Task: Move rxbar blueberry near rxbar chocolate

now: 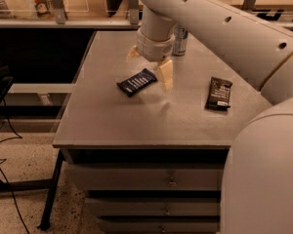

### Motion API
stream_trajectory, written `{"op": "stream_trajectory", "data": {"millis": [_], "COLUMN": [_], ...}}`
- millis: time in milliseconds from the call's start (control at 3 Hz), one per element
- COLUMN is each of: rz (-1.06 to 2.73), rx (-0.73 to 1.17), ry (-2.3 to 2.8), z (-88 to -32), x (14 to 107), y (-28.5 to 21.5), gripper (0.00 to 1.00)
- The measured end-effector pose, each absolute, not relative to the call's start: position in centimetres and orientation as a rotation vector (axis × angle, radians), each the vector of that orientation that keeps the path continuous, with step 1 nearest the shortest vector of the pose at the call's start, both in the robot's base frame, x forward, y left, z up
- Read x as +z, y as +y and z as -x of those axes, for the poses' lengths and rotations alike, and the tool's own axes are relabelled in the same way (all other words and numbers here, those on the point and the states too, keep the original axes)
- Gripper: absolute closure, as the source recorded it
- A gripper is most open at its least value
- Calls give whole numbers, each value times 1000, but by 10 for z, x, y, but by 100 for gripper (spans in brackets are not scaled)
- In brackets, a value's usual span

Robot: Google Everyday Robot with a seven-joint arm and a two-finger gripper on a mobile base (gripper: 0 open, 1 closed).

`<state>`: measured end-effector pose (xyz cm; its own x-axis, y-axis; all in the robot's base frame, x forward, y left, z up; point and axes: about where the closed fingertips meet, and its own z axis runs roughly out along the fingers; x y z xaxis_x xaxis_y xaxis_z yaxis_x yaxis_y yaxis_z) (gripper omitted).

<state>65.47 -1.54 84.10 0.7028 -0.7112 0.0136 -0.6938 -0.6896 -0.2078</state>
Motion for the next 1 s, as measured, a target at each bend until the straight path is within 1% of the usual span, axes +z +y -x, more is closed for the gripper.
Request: {"op": "stream_trajectory", "data": {"millis": [1000], "rz": [2767], "rx": [-97], "ry": [1166], "z": [-667], "x": [820], "y": [-14], "gripper": [7]}}
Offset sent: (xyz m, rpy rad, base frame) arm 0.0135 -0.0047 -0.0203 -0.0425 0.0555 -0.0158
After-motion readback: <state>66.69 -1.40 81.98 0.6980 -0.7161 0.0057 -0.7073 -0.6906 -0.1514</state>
